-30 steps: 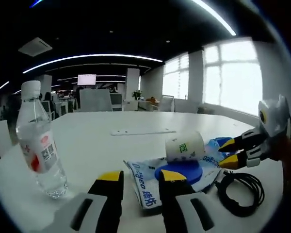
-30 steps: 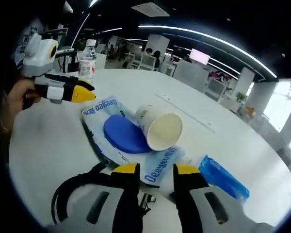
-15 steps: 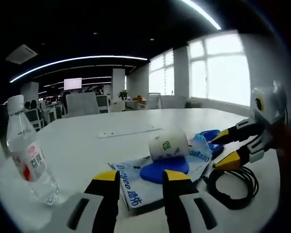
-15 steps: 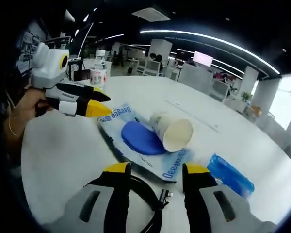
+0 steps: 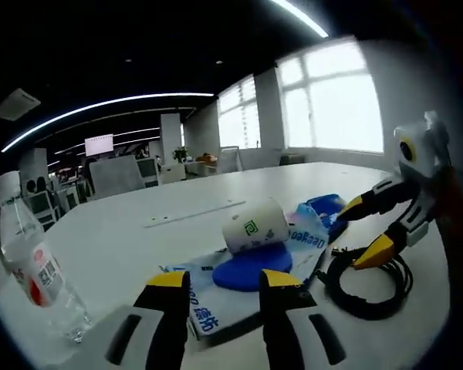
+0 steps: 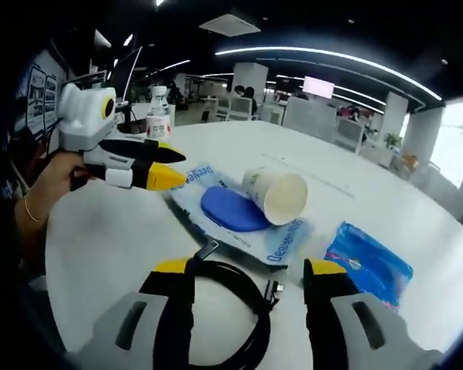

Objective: Arrange the tabletop items into an orderly group along one side of the table until the central work area is clear of visible clutter.

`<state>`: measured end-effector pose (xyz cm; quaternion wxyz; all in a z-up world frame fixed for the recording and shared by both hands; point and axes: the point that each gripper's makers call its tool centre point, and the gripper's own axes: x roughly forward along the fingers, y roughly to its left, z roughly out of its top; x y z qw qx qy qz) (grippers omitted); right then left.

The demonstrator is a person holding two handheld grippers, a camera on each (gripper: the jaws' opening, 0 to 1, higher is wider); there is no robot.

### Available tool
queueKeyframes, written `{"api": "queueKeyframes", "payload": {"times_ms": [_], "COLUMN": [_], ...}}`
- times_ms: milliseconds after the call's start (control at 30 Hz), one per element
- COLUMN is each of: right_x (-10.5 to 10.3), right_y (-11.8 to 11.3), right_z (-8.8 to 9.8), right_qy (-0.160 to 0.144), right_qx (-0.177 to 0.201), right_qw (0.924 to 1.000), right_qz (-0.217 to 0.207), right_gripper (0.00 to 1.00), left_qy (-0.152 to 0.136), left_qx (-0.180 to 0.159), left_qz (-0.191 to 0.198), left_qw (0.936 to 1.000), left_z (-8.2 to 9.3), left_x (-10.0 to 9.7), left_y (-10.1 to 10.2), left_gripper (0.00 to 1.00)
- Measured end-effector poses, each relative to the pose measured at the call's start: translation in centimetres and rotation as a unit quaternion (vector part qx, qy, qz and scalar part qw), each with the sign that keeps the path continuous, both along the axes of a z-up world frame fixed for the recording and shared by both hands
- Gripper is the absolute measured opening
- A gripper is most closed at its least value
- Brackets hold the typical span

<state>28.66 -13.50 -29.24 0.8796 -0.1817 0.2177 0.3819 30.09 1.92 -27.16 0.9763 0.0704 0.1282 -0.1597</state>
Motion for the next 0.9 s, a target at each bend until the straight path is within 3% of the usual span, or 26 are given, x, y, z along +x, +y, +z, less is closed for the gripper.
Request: {"api": "queueKeyframes", "payload": {"times_ms": [333,467,567,633,733,900], "right_x": [-0.8,-1.3,-1.8,-2.2,-2.4,-3.1], "right_y": [-1.6,-1.7,-1.9,-2.2,-2.5,-2.8], "right_z": [-0.8,-0.7,-0.8,-0.9,-0.9,-1.0], "right_qy": [0.023,0.035,0.045,0.036,0.028,0.031], "right_qx": [0.003,0.025,0.032,0.024,0.017,0.021], "right_qw": [0.9996,0.9988,0.9983,0.9988,0.9992,0.9991], "right_qz": [-0.017,-0.023,-0.022,-0.021,-0.024,-0.02], "right_gripper": [0.6,0.68,0.73,0.73,0.74,0.76], "left_qy": [-0.015,-0.03,-0.035,-0.034,-0.036,-0.049], "left_qx": [0.04,0.07,0.072,0.091,0.088,0.117], "left_qz": [-0.011,-0.021,-0.033,-0.036,-0.04,-0.045], "left_qw": [0.999,0.9969,0.9963,0.9946,0.9947,0.9908], "left_z": [0.3,0.5,0.7,0.6,0.8,1.1], "left_x": [0.4,0.5,0.6,0.7,0.8,1.2], "left_y": [-0.3,-0.7,-1.2,-1.2,-1.4,-1.7], "left_gripper": [0.38,0.39,0.41,0.41,0.43,0.47]}}
